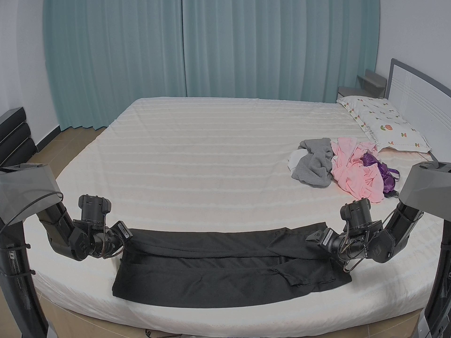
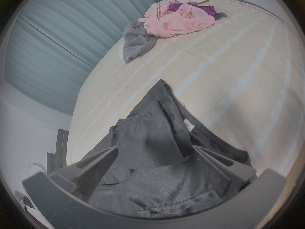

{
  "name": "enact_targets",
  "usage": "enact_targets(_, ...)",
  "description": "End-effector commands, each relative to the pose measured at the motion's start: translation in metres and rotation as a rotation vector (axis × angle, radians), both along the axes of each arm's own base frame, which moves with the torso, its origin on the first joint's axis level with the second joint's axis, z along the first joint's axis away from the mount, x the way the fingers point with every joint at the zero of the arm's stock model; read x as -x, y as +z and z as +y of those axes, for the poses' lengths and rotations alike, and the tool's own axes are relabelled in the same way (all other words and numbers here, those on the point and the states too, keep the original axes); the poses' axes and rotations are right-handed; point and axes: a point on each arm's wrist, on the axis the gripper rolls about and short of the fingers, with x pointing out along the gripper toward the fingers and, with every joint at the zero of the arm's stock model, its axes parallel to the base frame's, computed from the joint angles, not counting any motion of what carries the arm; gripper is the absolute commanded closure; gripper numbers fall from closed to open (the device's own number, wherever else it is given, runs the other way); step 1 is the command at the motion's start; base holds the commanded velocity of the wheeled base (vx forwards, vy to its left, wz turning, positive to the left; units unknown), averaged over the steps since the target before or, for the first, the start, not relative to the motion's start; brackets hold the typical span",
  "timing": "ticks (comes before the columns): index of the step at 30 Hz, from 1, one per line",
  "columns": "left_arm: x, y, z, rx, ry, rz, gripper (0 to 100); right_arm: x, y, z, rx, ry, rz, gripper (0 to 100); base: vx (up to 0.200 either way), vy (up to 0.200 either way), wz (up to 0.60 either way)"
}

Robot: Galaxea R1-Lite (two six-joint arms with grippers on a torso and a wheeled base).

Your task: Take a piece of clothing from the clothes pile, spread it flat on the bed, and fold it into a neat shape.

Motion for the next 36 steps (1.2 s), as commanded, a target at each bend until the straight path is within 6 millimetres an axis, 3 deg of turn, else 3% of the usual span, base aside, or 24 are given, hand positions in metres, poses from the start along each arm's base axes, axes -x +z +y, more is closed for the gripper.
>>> enact_targets(1,0.0,0.0,0.0,0.0,0.001,-0.002,100,0.001,-0.004,0.002,0.015,0.003,0.029,100,0.0,0.0,0.0)
enact_targets(20,-0.004,0.009,0.001,0.002,0.008,-0.048,100,-0.009,0.027,-0.007,0.002,-0.037,-0.047,100,0.0,0.0,0.0)
enact_targets(28,-0.013,0.016,0.003,-0.004,0.021,-0.097,100,-0.03,0.035,-0.011,-0.012,-0.067,-0.108,100,0.0,0.0,0.0)
enact_targets(36,-0.037,0.031,0.006,0.002,0.034,-0.19,100,-0.074,0.061,-0.009,-0.037,-0.102,-0.265,100,0.0,0.0,0.0)
